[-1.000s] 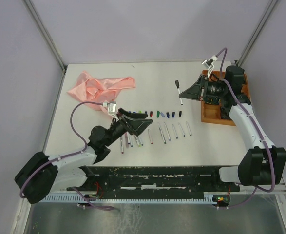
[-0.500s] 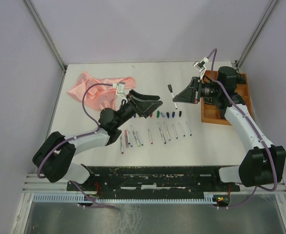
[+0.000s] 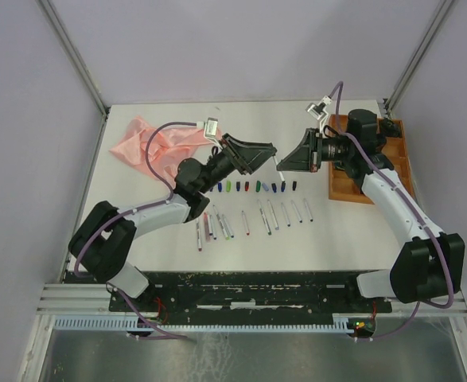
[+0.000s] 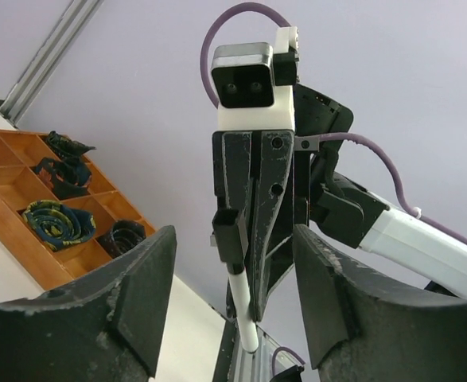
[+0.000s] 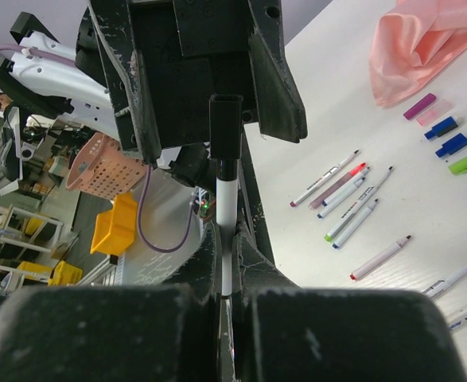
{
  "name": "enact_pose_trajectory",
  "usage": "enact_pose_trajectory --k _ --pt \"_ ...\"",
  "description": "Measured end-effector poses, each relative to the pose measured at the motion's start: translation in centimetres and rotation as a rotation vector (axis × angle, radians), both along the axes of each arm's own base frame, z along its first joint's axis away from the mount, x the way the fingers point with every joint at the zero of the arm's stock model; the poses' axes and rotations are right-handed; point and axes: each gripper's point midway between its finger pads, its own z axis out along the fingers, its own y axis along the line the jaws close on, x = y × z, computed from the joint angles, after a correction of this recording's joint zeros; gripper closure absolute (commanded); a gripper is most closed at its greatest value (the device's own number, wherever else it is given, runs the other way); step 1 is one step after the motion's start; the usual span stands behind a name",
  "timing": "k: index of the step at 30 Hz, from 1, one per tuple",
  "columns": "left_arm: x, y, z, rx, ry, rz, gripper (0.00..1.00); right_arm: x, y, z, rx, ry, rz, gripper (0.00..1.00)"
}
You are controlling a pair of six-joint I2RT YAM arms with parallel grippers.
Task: Open the pen caps
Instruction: Open the pen cap from the pen.
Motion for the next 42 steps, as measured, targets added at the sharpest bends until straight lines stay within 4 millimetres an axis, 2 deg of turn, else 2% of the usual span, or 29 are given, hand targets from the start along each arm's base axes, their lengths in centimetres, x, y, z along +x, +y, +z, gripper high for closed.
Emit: enact_pose_trajectory --k 6,7,11,13,14,16,19,21,26,34,37,38,41,42 --pt "0.3 -0.6 0.2 0.004 -0.007 -0.015 0.53 -0.2 0.4 -0.4 -0.004 0.002 0.021 1.00" --pt "0.3 -0.8 0.1 0.009 -0.007 -0.024 0.70 -0.3 0.5 -0.6 -0.008 0.004 0.024 1.00" --pt "0.1 -1.0 0.0 0.015 -0.005 -0.039 0.96 -0.3 0.5 -0.8 -0.010 0.001 0.028 1.00" --pt "0.0 -1.0 0.1 0.014 -0.007 -0.046 0.97 -0.3 0.5 -0.9 -0.011 -0.005 0.031 1.00" --pt "0.0 -1.1 0.1 0.016 -0.005 -0.048 0.97 -0.3 0.5 -0.9 -0.011 -0.007 0.032 0.95" --pt "0.1 -1.1 0.0 0.019 -0.003 -0.050 0.97 -0.3 0.5 -1.0 -0.013 -0.010 0.031 0.77" --pt "0.0 -1.2 -0.2 0.024 0.000 -0.052 0.97 -0.3 0.5 -1.3 -0.020 -0.006 0.028 0.54" --pt "-0.1 -1.2 -0.2 0.026 -0.001 -0.058 0.97 -0.3 0.5 -1.5 -0.025 0.004 0.025 0.50" --pt "-0.1 -1.3 -0.2 0.025 -0.001 -0.058 0.97 -0.1 0.5 -1.6 -0.037 -0.007 0.000 0.49" --pt "-0.2 -1.7 -0.2 0.015 0.009 -0.040 0.97 -0.2 1.2 -1.9 -0.051 -0.019 -0.020 0.56" --pt "-0.1 -1.7 -0.1 0.013 0.005 -0.023 0.97 -0.3 1.5 -2.0 -0.054 -0.020 -0.022 0.67" --pt "0.0 -1.7 -0.1 0.013 0.005 -0.017 0.97 -0.3 1.6 -1.9 -0.054 -0.025 -0.021 0.73" --pt "0.4 -1.6 -0.1 0.011 0.002 0.009 0.97 -0.4 1.8 -1.8 -0.053 -0.023 -0.018 0.98" --pt "0.5 -1.5 -0.1 0.010 0.002 0.014 0.97 -0.4 1.8 -1.8 -0.052 -0.032 -0.017 1.00"
